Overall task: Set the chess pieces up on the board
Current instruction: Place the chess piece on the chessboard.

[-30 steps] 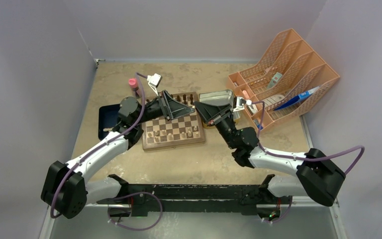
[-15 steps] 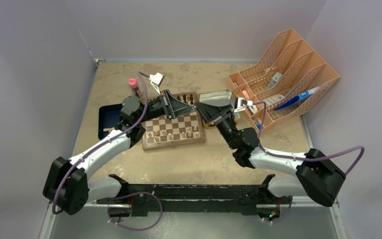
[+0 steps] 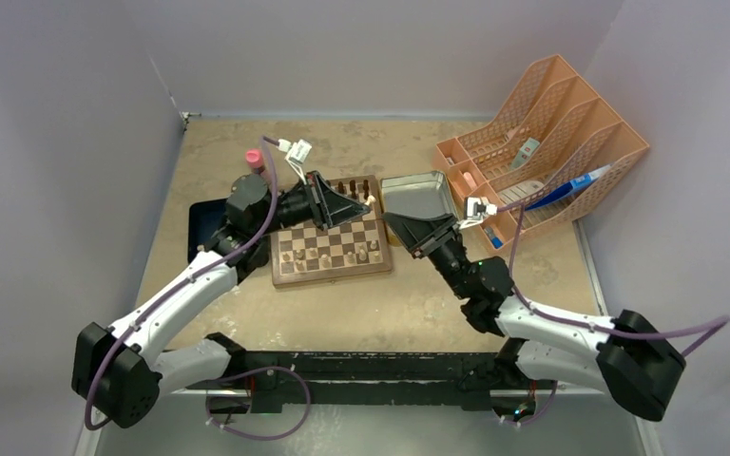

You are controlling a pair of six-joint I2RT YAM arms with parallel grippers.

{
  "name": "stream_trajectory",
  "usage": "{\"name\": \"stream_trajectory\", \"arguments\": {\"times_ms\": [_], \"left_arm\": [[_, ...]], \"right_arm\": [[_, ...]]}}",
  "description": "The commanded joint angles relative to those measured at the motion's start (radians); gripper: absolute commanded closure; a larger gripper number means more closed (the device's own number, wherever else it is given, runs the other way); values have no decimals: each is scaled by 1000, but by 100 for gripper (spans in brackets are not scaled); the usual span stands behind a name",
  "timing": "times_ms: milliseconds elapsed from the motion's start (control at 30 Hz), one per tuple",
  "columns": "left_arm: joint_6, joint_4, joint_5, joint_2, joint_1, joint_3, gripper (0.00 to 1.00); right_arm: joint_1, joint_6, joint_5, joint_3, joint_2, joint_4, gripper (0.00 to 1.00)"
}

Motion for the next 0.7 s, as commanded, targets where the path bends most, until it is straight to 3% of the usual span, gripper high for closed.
{"name": "stream_trajectory", "arguments": {"times_ms": [0, 167, 367, 667], "left_arm": [[259, -335, -64, -24, 4, 116, 100], [551, -825, -177, 46, 4, 292, 100], [755, -1121, -372, 147, 6, 427, 100], [881, -1404, -424, 384, 5, 683, 100]], "right_arm": [[0, -123, 15, -27, -124, -88, 52], [0, -252, 12, -55, -289, -259, 35], [0, -390, 56, -31, -518, -545, 3], [0, -498, 126, 53, -729, -857, 1]]}}
